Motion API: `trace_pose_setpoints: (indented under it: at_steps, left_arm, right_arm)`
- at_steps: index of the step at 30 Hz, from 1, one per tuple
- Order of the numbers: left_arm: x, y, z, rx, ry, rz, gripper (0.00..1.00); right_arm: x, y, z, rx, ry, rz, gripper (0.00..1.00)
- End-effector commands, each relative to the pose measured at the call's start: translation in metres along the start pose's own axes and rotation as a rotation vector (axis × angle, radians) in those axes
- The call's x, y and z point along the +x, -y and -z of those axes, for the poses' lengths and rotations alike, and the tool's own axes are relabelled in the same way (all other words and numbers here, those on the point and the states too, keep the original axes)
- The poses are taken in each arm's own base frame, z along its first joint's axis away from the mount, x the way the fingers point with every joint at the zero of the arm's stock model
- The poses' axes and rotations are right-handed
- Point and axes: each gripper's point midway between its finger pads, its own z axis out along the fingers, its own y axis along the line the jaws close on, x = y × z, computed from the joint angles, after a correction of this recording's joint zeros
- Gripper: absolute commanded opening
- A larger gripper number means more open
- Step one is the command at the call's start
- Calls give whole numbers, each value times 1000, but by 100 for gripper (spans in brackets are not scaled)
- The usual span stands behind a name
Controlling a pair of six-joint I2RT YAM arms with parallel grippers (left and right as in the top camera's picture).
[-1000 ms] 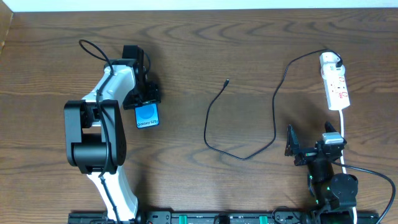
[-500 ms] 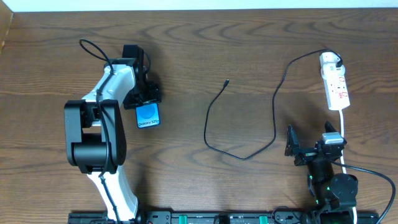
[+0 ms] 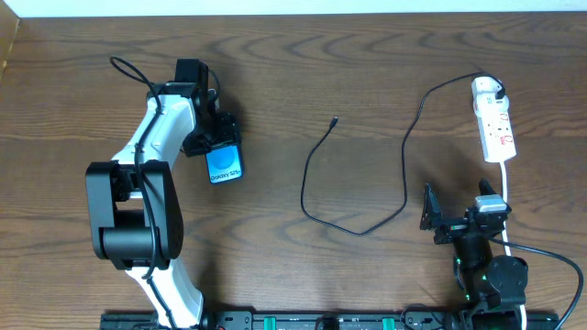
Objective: Plug charger to phone and switch on socket
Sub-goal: 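Lift the phone with the left gripper and tilt it upright toward center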
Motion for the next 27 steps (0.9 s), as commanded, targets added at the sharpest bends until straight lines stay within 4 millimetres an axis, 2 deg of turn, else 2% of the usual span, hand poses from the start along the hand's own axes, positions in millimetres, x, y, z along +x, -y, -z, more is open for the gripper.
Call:
trace_pose_setpoints:
  at_steps: [1, 6, 20, 27]
  left_arm:
    - [-4, 8, 13, 31, 22, 69, 68]
    - [5, 8, 13, 35, -14, 146, 68]
    - [20, 56, 23, 312, -129, 205, 68]
    - [27, 71, 30, 396, -200, 317, 68]
  right_arm:
    - [0, -1, 0, -1, 1, -2, 99]
    - [0, -1, 0, -1, 1, -2, 99]
    - [0, 0, 0, 0, 1, -3, 99]
    - [0, 0, 0, 0, 1, -2, 99]
